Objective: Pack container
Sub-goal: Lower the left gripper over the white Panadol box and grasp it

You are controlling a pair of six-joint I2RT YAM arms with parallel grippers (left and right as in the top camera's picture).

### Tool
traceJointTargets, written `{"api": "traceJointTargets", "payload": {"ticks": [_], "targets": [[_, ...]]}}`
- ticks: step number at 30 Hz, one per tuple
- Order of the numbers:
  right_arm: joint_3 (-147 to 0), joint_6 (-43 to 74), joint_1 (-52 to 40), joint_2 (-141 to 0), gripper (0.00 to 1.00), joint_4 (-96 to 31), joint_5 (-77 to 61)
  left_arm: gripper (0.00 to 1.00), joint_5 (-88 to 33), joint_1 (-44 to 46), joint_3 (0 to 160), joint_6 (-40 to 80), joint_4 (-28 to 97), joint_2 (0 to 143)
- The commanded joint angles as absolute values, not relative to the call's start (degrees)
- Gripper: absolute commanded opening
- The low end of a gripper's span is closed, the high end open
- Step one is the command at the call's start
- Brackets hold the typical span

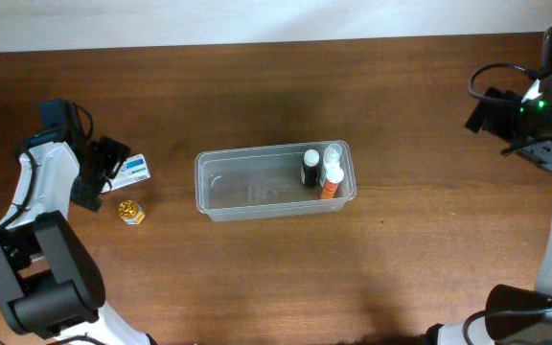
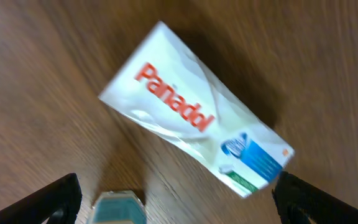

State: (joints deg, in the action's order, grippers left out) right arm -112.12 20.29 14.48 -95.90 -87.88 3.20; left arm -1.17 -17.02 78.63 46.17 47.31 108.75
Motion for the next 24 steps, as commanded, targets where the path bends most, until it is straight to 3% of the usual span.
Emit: {"api": "traceJointTargets", "payload": {"ticks": [1, 7, 24], "targets": [[-112.55, 19.81, 14.7, -95.98, 0.98, -87.79, 3.7, 0.99, 3.49, -17.32, 79.07, 51.35, 47.13, 109.08], [-112.55, 19.81, 14.7, -95.98, 0.98, -87.79, 3.7, 0.99, 3.14, -17.26, 79.07, 58.61, 46.89, 110.67], [-112.55, 19.81, 14.7, -95.98, 0.98, -87.79, 3.7, 0.99, -1.67, -17.28, 79.07, 60.38, 40.49, 117.62]]}}
